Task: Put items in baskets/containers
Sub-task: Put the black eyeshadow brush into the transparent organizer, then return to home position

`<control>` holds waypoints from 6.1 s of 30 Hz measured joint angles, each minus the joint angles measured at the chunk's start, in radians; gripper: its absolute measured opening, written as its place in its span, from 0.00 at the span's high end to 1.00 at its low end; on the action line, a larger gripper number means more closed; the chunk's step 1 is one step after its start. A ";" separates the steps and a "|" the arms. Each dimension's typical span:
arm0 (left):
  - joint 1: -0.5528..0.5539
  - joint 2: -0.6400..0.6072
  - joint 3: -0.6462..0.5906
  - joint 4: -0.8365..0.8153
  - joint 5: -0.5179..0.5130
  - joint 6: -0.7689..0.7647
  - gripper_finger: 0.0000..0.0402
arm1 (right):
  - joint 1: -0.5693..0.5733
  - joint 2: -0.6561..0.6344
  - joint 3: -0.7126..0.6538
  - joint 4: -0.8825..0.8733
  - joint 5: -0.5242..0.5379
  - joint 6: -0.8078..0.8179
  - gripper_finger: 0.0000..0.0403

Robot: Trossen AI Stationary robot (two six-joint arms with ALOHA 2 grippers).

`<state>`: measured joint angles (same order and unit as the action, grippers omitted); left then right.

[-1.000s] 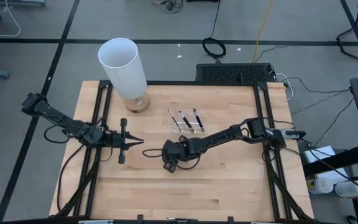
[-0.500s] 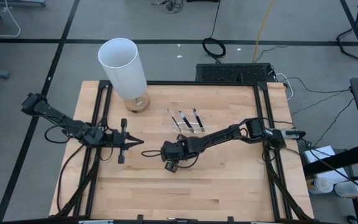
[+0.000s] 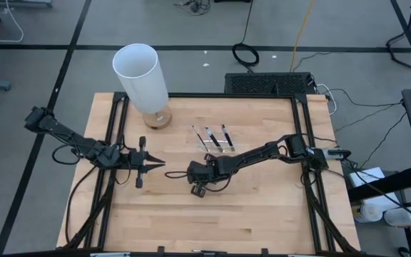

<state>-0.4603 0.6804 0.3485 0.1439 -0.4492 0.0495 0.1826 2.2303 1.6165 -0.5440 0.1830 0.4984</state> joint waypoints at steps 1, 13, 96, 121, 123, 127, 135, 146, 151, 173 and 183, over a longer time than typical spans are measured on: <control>0.000 0.000 0.000 0.001 0.000 -0.007 0.90 | -0.001 -0.008 0.000 0.010 -0.004 0.000 0.99; 0.000 0.000 0.000 0.004 0.006 -0.010 0.90 | 0.054 -0.171 -0.002 0.046 0.136 -0.066 1.00; 0.002 0.000 0.000 0.007 0.004 0.016 0.90 | -0.163 -0.392 -1.073 1.922 0.477 -0.567 1.00; 0.002 0.000 0.000 0.002 0.005 -0.006 0.90 | -0.108 -0.389 -1.073 1.738 0.628 -0.523 1.00; 0.002 0.000 0.000 0.004 0.005 -0.003 0.90 | -0.109 -0.389 -1.073 1.708 0.628 -0.493 1.00; 0.002 0.000 0.000 0.015 0.005 -0.002 0.90 | -0.113 -0.389 -1.074 1.691 0.628 -0.459 1.00; 0.002 0.000 0.000 0.018 0.004 0.027 0.90 | -0.113 -0.390 -1.074 1.687 0.628 -0.452 0.96; 0.002 0.000 0.000 0.018 0.004 0.025 0.90 | -0.113 -0.390 -1.074 1.700 0.627 -0.414 0.79; 0.002 0.000 0.000 0.018 0.003 0.019 0.90 | -0.101 -0.418 -1.075 1.751 0.627 -0.479 0.76; 0.002 0.000 0.000 0.017 0.003 -0.012 0.90 | 0.387 -1.036 -1.078 1.303 0.578 -0.605 0.97; 0.010 0.000 0.000 0.008 -0.032 -0.119 0.90 | 0.405 -0.784 -1.174 1.573 0.319 -0.698 1.00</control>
<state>-0.4505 0.6804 0.3485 0.1523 -0.4811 -0.0699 0.5871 1.4466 0.4422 1.0291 0.5023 -0.1997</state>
